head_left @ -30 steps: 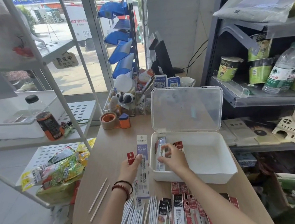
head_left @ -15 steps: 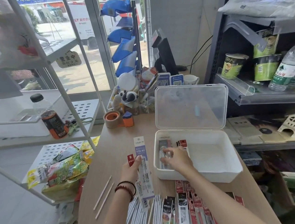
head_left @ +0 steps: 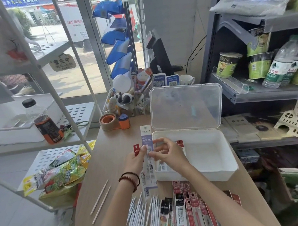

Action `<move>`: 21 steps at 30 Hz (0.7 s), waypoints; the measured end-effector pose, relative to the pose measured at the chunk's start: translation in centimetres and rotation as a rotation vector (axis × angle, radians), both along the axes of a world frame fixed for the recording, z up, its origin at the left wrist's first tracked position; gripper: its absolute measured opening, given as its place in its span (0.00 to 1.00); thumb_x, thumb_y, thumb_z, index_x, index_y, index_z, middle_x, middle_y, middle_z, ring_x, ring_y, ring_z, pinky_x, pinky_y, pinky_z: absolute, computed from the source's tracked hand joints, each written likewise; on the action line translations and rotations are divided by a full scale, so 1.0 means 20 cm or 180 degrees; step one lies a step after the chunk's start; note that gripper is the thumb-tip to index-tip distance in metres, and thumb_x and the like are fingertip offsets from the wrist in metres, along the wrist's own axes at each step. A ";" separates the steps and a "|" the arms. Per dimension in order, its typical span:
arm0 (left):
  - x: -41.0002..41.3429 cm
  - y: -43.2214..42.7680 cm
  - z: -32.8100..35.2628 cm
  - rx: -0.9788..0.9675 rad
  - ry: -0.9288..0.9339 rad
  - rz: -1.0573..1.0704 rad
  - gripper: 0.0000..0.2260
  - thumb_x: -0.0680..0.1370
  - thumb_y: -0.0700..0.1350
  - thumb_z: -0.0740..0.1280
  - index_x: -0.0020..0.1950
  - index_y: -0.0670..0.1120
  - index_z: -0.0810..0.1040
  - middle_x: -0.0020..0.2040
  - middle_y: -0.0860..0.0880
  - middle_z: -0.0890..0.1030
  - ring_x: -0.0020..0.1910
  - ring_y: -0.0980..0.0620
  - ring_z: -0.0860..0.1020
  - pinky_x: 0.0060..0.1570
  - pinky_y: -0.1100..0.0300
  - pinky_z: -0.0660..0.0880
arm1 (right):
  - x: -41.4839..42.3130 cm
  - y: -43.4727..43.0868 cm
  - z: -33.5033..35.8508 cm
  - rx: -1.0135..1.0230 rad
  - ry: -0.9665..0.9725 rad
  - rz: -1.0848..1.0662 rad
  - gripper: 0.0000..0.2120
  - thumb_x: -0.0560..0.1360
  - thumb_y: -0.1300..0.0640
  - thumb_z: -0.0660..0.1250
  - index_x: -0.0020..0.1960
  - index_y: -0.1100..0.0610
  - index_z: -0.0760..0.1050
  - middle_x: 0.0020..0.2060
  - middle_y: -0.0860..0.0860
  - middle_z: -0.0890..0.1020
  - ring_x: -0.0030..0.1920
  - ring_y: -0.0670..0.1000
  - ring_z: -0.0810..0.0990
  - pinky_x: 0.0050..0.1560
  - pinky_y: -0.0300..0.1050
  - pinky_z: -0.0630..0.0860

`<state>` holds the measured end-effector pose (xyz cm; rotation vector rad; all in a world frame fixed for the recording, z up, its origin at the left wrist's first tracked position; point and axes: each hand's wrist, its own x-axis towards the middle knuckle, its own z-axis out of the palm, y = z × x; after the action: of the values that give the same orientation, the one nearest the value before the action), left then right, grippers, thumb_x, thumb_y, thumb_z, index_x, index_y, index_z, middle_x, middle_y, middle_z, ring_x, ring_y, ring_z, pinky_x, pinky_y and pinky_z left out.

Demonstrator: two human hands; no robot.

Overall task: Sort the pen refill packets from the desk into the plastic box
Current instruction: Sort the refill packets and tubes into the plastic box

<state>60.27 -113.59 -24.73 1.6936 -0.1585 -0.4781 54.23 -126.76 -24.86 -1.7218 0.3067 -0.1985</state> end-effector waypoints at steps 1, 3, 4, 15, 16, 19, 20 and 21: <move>0.00 0.00 0.00 0.0016 0.0064 -0.0016 0.14 0.80 0.50 0.60 0.48 0.43 0.81 0.40 0.46 0.81 0.39 0.49 0.78 0.35 0.60 0.74 | 0.00 -0.01 -0.01 0.0123 -0.0036 -0.0031 0.20 0.70 0.55 0.76 0.58 0.52 0.73 0.43 0.50 0.84 0.37 0.45 0.84 0.36 0.37 0.79; 0.00 0.01 -0.01 -0.0083 0.0327 -0.0048 0.14 0.81 0.50 0.58 0.53 0.45 0.80 0.41 0.47 0.78 0.36 0.51 0.76 0.31 0.61 0.74 | 0.00 -0.05 -0.02 0.0265 -0.0081 -0.0229 0.20 0.70 0.57 0.76 0.58 0.53 0.71 0.44 0.54 0.84 0.37 0.47 0.84 0.38 0.42 0.81; 0.00 0.01 -0.01 -0.0107 0.0428 -0.0061 0.14 0.81 0.50 0.57 0.54 0.46 0.79 0.38 0.49 0.74 0.31 0.53 0.72 0.28 0.63 0.72 | 0.00 -0.07 -0.04 0.0287 -0.0088 -0.0380 0.19 0.71 0.57 0.76 0.57 0.53 0.70 0.44 0.55 0.84 0.37 0.48 0.83 0.38 0.43 0.82; 0.06 0.06 -0.05 -0.0079 0.1007 0.0568 0.05 0.79 0.41 0.56 0.47 0.48 0.59 0.32 0.48 0.68 0.21 0.55 0.61 0.19 0.69 0.58 | 0.09 -0.16 -0.13 0.0084 0.0158 -0.1281 0.16 0.72 0.59 0.75 0.54 0.56 0.70 0.41 0.51 0.84 0.35 0.44 0.82 0.32 0.35 0.78; 0.06 0.07 -0.05 -0.0116 0.0982 0.0548 0.05 0.79 0.40 0.55 0.46 0.47 0.59 0.33 0.48 0.68 0.22 0.55 0.61 0.19 0.69 0.59 | 0.10 -0.16 -0.14 0.0002 0.0299 -0.1214 0.15 0.72 0.60 0.74 0.53 0.56 0.71 0.42 0.52 0.83 0.37 0.46 0.82 0.33 0.36 0.79; 0.05 0.09 -0.03 -0.0085 0.0763 0.0322 0.04 0.79 0.38 0.56 0.47 0.45 0.63 0.37 0.47 0.71 0.26 0.53 0.66 0.21 0.66 0.65 | 0.12 -0.14 -0.20 -0.0337 0.0622 -0.0969 0.14 0.71 0.62 0.75 0.53 0.57 0.74 0.40 0.49 0.82 0.42 0.47 0.81 0.43 0.42 0.81; 0.05 0.09 -0.02 -0.0077 0.0699 0.0264 0.03 0.79 0.38 0.58 0.48 0.44 0.64 0.38 0.47 0.73 0.29 0.53 0.69 0.23 0.63 0.69 | 0.12 -0.14 -0.21 -0.0467 0.0680 -0.0914 0.14 0.71 0.63 0.75 0.54 0.57 0.75 0.39 0.46 0.81 0.41 0.45 0.80 0.44 0.40 0.80; 0.04 0.10 -0.02 -0.0084 0.0660 0.0231 0.03 0.79 0.38 0.60 0.49 0.44 0.66 0.41 0.47 0.74 0.31 0.52 0.71 0.25 0.61 0.73 | 0.12 -0.13 -0.21 -0.0592 0.0718 -0.0883 0.15 0.70 0.63 0.75 0.54 0.58 0.76 0.38 0.46 0.81 0.40 0.42 0.79 0.43 0.35 0.77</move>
<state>61.09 -111.60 -25.16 1.6072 0.0471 -0.5908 56.72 -129.43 -29.13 -1.8851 0.7141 -0.2408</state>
